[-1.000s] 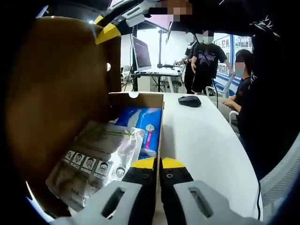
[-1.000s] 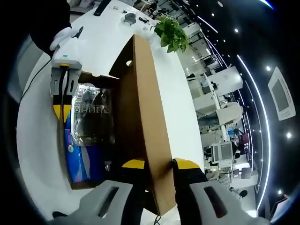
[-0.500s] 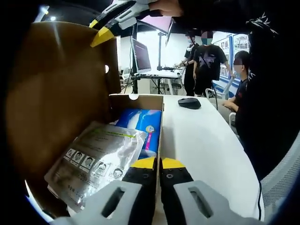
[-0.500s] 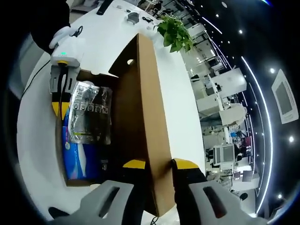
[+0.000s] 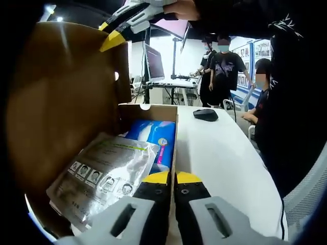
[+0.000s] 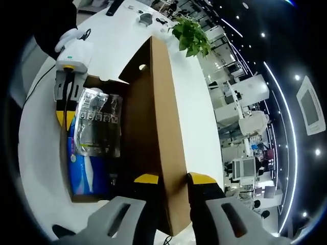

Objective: Operate the shoe box by opening the lid, removing the specified soft item, and placing it in the target area until the item is outside and the box remains undamaged.

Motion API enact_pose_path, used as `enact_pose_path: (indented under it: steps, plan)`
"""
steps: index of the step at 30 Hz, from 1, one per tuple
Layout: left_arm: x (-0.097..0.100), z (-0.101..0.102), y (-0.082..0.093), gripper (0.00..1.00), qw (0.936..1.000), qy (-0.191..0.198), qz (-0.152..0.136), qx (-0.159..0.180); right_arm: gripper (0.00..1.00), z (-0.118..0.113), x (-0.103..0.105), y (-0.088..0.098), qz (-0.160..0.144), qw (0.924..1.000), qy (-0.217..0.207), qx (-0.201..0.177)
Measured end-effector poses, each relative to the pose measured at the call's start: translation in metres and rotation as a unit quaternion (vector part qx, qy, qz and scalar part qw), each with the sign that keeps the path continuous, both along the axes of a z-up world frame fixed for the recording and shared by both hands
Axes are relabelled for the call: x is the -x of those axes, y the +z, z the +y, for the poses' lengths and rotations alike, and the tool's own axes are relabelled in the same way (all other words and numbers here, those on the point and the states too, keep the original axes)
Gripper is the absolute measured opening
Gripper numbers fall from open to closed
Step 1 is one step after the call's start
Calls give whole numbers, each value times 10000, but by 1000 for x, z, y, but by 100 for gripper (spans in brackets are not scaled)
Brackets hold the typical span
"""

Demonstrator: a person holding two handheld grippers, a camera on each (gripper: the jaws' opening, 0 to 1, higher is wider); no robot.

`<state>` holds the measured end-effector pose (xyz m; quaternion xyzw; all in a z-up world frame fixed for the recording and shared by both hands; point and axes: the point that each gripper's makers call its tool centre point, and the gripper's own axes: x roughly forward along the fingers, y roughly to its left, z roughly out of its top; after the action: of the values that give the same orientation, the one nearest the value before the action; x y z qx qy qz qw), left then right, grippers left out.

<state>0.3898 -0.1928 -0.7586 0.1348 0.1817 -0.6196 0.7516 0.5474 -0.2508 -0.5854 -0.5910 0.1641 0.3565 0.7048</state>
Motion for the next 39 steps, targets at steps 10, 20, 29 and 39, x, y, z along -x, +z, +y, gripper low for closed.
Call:
enact_pose_path:
  steps: [10, 20, 29, 39]
  plan:
    - [-1, -1, 0, 1, 10000, -22, -65, 23, 16, 0, -7, 0, -2, 10000, -14, -30]
    - [-2, -2, 0, 1, 9999, 59, 29, 97, 15, 0, -13, 0, -10, 10000, -43, -13]
    - [-1, -2, 0, 1, 9999, 35, -3, 109, 12, 5, -15, 4, -158, 9999, 44, -22]
    - [-1, -1, 0, 1, 9999, 45, 37, 130, 11, 8, -31, 1, -30, 10000, -38, -24]
